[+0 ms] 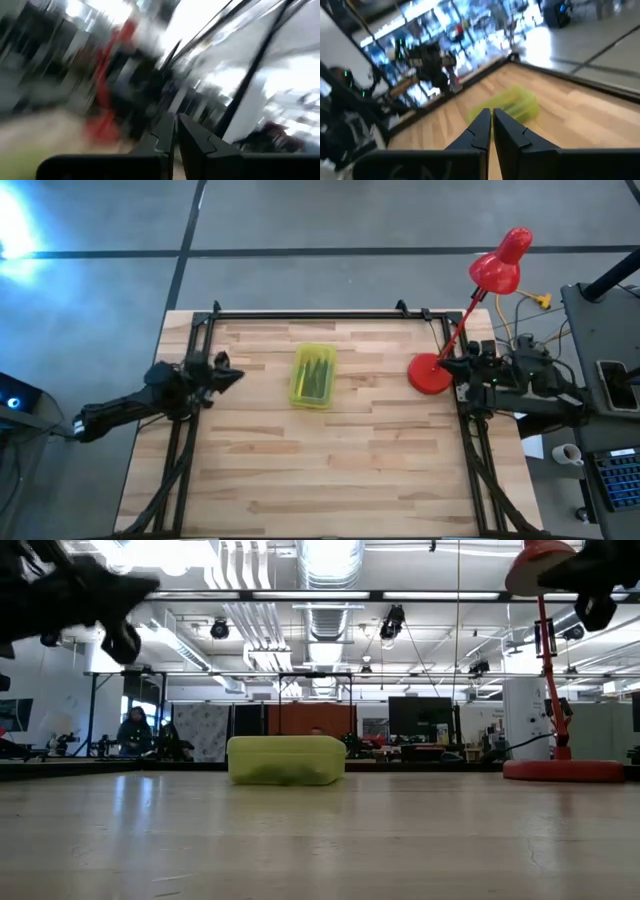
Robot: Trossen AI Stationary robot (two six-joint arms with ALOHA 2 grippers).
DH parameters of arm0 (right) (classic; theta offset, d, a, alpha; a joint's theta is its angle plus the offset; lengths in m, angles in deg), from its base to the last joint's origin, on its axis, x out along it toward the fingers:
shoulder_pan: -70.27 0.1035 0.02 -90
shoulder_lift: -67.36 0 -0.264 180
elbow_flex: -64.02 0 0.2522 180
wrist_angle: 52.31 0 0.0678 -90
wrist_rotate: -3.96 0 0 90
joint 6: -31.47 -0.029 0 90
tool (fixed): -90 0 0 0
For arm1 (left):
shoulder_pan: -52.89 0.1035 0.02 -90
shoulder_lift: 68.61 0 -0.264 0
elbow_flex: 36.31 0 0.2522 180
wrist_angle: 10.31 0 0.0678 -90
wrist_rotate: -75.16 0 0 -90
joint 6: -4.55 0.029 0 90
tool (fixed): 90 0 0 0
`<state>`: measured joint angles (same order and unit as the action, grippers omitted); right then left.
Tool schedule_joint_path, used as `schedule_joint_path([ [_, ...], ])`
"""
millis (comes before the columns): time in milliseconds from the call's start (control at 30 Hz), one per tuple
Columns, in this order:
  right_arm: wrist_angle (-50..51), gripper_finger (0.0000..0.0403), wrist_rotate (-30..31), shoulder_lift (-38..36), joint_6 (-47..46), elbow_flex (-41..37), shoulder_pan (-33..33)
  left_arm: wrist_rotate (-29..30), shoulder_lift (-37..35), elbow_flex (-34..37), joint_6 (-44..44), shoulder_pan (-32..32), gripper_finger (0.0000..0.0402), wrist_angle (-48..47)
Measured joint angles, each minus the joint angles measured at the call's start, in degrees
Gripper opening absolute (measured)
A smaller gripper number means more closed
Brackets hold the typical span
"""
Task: Pick & place school supplies into a supply box
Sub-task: Return to Home Position
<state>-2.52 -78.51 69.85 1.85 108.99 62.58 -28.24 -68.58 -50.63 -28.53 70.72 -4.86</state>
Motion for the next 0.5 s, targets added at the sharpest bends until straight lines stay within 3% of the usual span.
schedule_joint_path([
  [67,-0.8,0.0013,0.2,-2.5,0.0,-2.3,-0.9,0.0,0.1,0.0,-0.1,0.2,0.0006,-7.7],
  [167,-0.7,0.0013,0.0,-1.9,0.0,-4.8,-1.6,0.1,0.8,0.0,-0.1,0.4,0.0006,-7.4],
  [367,-25.7,0.0013,0.0,-1.9,0.0,-13.4,-1.7,0.0,0.1,0.0,0.0,2.0,0.0006,-5.4],
  [500,-30.0,0.0013,0.1,-0.9,0.0,-18.8,-1.0,0.1,0.2,0.0,0.0,2.2,0.0006,-4.7],
])
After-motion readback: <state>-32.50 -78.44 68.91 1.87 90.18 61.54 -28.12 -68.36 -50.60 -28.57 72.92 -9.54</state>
